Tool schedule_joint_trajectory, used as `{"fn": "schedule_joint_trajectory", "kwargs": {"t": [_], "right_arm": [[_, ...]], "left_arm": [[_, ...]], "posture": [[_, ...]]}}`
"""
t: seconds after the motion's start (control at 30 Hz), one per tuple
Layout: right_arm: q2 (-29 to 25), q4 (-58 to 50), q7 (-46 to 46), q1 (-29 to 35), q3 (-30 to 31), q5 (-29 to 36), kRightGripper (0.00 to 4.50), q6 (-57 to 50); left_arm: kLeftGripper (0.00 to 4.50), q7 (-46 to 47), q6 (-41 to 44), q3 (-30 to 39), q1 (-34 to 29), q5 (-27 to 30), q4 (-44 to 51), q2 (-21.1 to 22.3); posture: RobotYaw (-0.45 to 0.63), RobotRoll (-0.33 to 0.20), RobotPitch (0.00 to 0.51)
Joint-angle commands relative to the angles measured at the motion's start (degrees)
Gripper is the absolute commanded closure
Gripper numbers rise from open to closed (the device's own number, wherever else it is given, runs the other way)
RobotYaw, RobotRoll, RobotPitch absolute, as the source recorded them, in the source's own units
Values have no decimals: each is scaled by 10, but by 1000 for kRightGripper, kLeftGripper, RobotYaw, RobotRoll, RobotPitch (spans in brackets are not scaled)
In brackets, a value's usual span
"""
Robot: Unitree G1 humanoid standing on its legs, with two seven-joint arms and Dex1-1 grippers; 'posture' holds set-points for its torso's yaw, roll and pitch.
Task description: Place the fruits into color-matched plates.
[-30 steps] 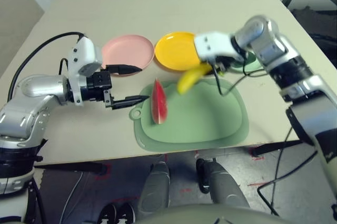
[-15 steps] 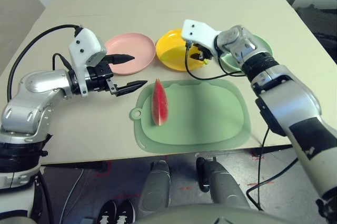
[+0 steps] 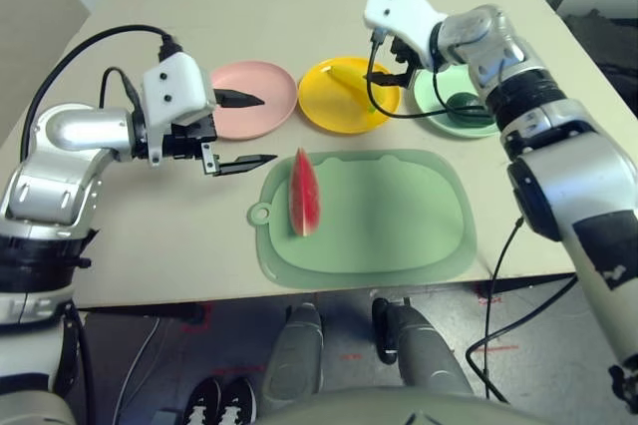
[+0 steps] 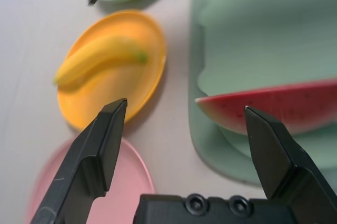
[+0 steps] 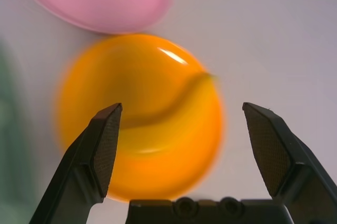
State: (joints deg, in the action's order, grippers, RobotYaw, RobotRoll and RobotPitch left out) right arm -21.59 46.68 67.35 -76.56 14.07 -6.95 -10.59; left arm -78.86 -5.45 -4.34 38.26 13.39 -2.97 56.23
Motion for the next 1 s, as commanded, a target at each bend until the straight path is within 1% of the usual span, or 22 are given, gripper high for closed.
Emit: {"fn": "schedule_joint_trajectory", "kwargs": {"t": [0.03, 0.07, 0.1, 0.13, 0.2, 0.3, 0.4, 0.53, 0.57, 0.67, 0.73, 0.83, 0.93, 1.0], "right_arm": [[-74, -273, 147, 133, 14, 105, 33, -222], [-91, -333, 163, 162, 16, 127, 33, -270], [-116, -404, 173, 207, 9, 164, 33, -334], [-134, -462, 172, 246, 0, 194, 33, -391], [-161, -558, 157, 324, -28, 250, 33, -470], [-157, -640, 102, 414, -85, 304, 33, -526], [-120, -694, 33, 501, -138, 334, 33, -507], [-64, -726, -44, 628, -168, 317, 33, -369], [-51, -725, -50, 659, -168, 308, 33, -312], [-19, -708, -66, 716, -167, 293, 33, -175], [4, -685, -66, 739, -167, 287, 33, -75], [2, -641, -45, 761, -149, 258, 33, 60], [5, -607, -54, 773, -147, 254, 33, 122], [-6, -595, -51, 781, -137, 248, 33, 146]], "left_arm": [[0, -100, -132, -50, 51, -21, -54, -11], [0, -117, -154, -57, 63, -22, -67, -15], [0, -128, -181, -77, 79, -17, -80, -17], [0, -134, -204, -99, 95, -12, -91, -16], [0, -136, -251, -153, 126, -3, -110, -11], [0, -136, -305, -220, 166, 5, -136, -14], [0, -136, -345, -270, 192, 20, -153, -22], [0, -136, -381, -339, 211, 44, -139, -15], [0, -136, -392, -356, 218, 45, -137, -10], [0, -136, -429, -401, 238, 44, -150, -2], [0, -136, -463, -425, 253, 35, -178, -6], [0, -136, -503, -437, 265, 16, -228, -26], [0, -136, -535, -425, 267, -18, -281, -55], [0, -136, -551, -421, 263, -32, -305, -69]], "posture": [[16, 0, 194], [11, 0, 194], [-1, 0, 193], [-8, 0, 192], [-22, 0, 191], [-37, 0, 191], [-49, 0, 191], [-59, 0, 193], [-61, 0, 193], [-66, 0, 190], [-75, 0, 188], [-78, 0, 186], [-78, 0, 181], [-81, 0, 180]]}}
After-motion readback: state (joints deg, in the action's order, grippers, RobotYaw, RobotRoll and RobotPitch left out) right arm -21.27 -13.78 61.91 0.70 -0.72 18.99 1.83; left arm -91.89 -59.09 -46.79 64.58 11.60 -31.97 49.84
